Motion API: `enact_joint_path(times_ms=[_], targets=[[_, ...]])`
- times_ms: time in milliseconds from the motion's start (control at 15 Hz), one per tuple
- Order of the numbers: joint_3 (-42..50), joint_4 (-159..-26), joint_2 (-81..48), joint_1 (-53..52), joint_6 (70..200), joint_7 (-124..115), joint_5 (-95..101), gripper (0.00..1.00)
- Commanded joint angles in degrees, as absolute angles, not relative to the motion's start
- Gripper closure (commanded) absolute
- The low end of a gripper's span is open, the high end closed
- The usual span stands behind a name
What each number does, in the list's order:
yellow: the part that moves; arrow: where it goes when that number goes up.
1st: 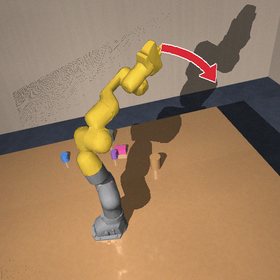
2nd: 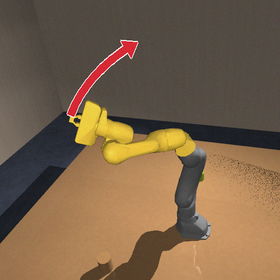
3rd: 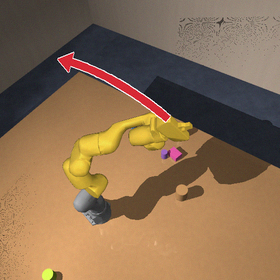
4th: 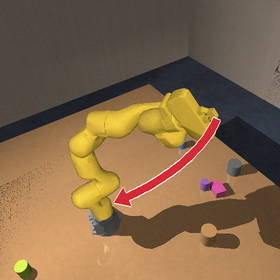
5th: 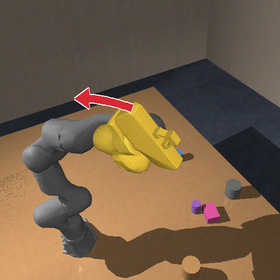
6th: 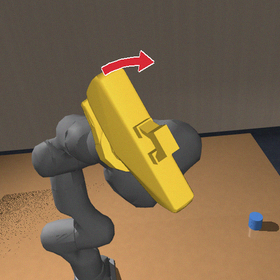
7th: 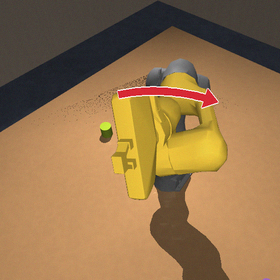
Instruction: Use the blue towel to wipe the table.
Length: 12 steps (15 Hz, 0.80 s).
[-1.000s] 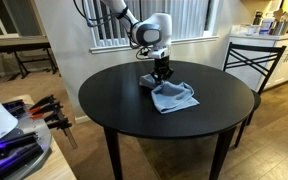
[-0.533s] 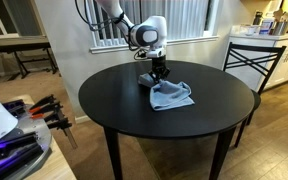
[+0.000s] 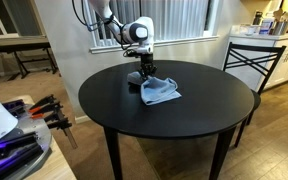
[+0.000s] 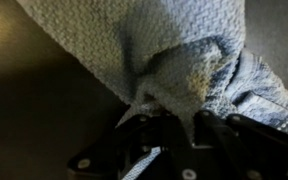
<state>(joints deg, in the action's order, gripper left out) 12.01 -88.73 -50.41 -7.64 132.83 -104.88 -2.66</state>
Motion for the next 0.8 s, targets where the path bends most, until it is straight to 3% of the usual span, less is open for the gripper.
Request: enact_joint_path(times_ms=[0,467,733], targets=[[8.2,-91.1,-51.5,-10.6,129.9,-103.4,-0.2,0.96],[1.7,-90.1,-51.9,-15.7,126.6,-98.8,1.9,0.96],[-1.4,-82.8,-56.2,-17.5,126.7,-93.6,1.9,0.96]])
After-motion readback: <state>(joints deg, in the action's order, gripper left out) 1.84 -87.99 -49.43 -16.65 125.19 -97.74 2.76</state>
